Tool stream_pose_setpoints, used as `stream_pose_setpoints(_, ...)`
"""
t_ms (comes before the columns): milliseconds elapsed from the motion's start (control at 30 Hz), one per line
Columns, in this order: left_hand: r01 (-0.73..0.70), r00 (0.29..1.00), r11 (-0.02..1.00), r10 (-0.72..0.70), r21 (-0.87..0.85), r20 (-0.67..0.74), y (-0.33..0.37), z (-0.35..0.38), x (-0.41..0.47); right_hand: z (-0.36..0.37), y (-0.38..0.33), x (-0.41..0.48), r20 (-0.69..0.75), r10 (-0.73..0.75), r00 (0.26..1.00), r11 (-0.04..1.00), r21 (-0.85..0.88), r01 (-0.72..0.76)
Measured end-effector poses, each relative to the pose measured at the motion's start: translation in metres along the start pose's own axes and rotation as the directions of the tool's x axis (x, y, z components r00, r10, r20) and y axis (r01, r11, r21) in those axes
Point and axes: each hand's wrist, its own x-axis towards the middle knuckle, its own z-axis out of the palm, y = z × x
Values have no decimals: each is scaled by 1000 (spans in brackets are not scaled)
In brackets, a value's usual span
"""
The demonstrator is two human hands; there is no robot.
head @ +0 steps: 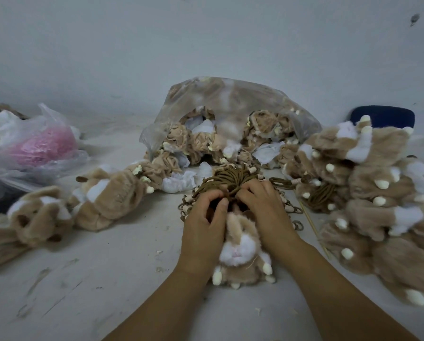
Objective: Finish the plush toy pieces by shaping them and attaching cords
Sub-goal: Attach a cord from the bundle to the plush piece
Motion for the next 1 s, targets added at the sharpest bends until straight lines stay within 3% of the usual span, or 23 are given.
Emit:
stream_pose_setpoints(133, 40, 978, 996, -55, 74, 203, -4, 1, 5, -17, 4, 9, 209, 50, 977, 918, 376, -127)
stream_pose_setpoints(233, 85, 982, 988, -105, 128, 156, -8, 3, 7, -35, 1, 16, 165, 123, 979, 834, 517, -192)
stream_pose_setpoints(300, 125, 980, 985, -141, 115, 138, -8, 3, 7, -50, -2, 20, 124, 222, 967, 696, 674, -246)
stream_pose_setpoints(467, 163, 985, 950, -171, 266, 9, -10, 0, 7, -43, -7, 13, 345, 183, 921, 536, 750, -387)
stream_pose_setpoints(533, 173, 984, 946, -176, 274, -15, -11, -2, 8, -31, -5, 12, 342, 240, 909, 632, 655, -414)
stream_pose_setpoints(633, 168, 986, 945, -156, 282, -63, -9, -3, 10, -18, -1, 10, 342, 99, 935, 894, 381, -234)
stream_pose_setpoints(733, 149, 984, 975, -128, 167, -126, -4, -4, 7, -3, 0, 6, 313, 31, 949, 978, 185, -93)
stream_pose_setpoints(800, 99, 990, 985, -83, 142, -115, -4, -4, 5, 0, 1, 7, 194, 171, 966, 963, 174, -205)
stream_pose_setpoints(833, 78, 993, 986, -65, 146, -94, -4, -4, 4, -3, 2, 9, 149, 333, 931, 869, 335, -365)
stream_pose_setpoints(867, 66, 996, 984, -54, 164, -77, -4, -4, 4, -8, 4, 12, 171, 508, 844, 648, 570, -505)
stream_pose_setpoints(900, 61, 996, 981, -49, 186, -69, -5, -4, 5, -12, 5, 15, 259, 619, 742, 341, 762, -550)
stream_pose_setpoints(933, 65, 996, 977, -51, 204, -74, -6, -5, 5, -17, 9, 15, 334, 657, 676, 82, 859, -505)
stream_pose_setpoints(967, 74, 994, 975, -57, 208, -90, -7, -6, 5, -21, 15, 14, 374, 669, 643, -52, 886, -461)
stream_pose_setpoints(1000, 81, 991, 978, -59, 191, -118, -7, -6, 5, -24, 21, 12, 394, 671, 628, -90, 884, -458)
